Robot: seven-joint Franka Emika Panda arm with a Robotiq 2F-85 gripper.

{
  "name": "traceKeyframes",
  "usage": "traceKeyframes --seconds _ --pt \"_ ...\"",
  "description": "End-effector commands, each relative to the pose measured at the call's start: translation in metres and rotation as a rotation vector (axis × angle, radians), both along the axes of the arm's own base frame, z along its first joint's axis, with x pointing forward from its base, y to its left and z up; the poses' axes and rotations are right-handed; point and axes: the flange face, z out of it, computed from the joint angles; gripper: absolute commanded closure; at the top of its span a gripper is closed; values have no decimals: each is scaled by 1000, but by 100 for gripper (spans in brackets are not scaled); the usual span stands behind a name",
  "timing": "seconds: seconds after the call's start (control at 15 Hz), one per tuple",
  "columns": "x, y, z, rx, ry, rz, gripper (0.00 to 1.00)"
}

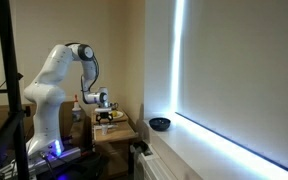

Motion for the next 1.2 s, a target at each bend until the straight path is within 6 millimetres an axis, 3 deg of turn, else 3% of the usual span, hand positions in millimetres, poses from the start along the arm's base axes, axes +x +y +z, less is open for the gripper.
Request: traceKeyframes --seconds 0.0,0.47,0.73,1.07,1.13 --pt "-31 -7 28 33 -30 -22 0" --pt "-28 4 33 40 -24 -69 0" --pt "-29 -14 40 23 -55 -152 0" --pt "-25 -16 34 21 -33 -152 0" --pt "-16 -14 14 27 -18 -150 0"
